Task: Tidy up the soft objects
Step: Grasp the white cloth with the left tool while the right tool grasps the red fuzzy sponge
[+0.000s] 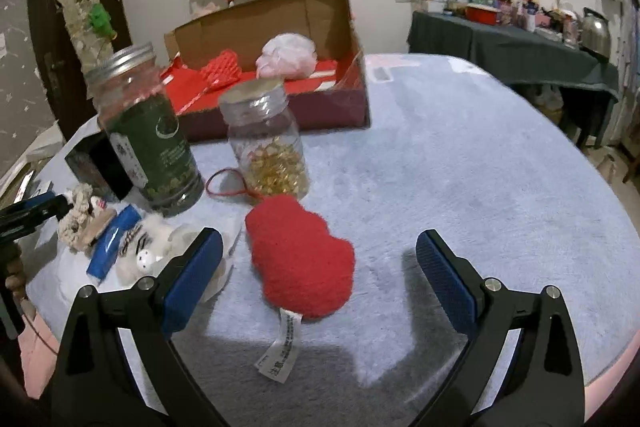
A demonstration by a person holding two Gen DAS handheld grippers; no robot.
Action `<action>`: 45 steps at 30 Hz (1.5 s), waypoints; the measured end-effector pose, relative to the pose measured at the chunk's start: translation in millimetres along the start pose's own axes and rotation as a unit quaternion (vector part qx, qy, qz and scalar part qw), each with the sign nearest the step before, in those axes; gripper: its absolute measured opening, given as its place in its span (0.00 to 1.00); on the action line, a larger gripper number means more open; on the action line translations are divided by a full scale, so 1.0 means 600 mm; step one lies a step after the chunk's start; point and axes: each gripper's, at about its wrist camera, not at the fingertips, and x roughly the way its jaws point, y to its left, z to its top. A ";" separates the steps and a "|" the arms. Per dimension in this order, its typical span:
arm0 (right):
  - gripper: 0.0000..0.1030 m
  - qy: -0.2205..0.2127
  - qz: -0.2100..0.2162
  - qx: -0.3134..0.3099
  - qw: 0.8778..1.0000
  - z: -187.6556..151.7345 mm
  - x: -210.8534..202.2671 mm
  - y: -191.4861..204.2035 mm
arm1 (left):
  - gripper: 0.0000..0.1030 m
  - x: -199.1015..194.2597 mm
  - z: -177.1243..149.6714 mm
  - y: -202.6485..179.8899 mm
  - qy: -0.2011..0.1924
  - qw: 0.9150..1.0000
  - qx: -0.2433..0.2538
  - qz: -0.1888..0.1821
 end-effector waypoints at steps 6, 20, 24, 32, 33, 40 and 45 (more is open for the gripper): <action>0.43 0.004 0.037 0.004 0.999 -0.001 -0.001 -0.004 | 0.16 -0.019 -0.002 -0.012 -0.011 1.000 0.013 -0.024; 0.42 -0.051 0.095 -0.006 0.994 0.015 -0.049 0.052 | 0.16 -0.071 0.018 -0.144 -0.054 0.987 0.063 -0.136; 0.42 -0.034 0.115 -0.002 0.993 0.012 -0.031 0.069 | 0.16 -0.048 0.019 -0.190 -0.038 0.982 0.070 -0.172; 0.42 -0.018 0.133 -0.010 0.991 0.008 -0.011 0.094 | 0.16 -0.029 0.017 -0.227 -0.025 0.978 0.083 -0.189; 0.42 -0.017 0.134 -0.010 0.991 0.008 -0.009 0.095 | 0.16 -0.028 0.017 -0.229 -0.024 0.978 0.084 -0.189; 0.43 -0.007 0.136 -0.010 0.991 0.002 -0.001 0.096 | 0.16 -0.023 0.013 -0.226 -0.017 0.979 0.078 -0.187; 0.43 -0.007 0.132 -0.008 0.991 0.001 -0.004 0.089 | 0.16 -0.026 0.020 -0.218 -0.015 0.980 0.070 -0.187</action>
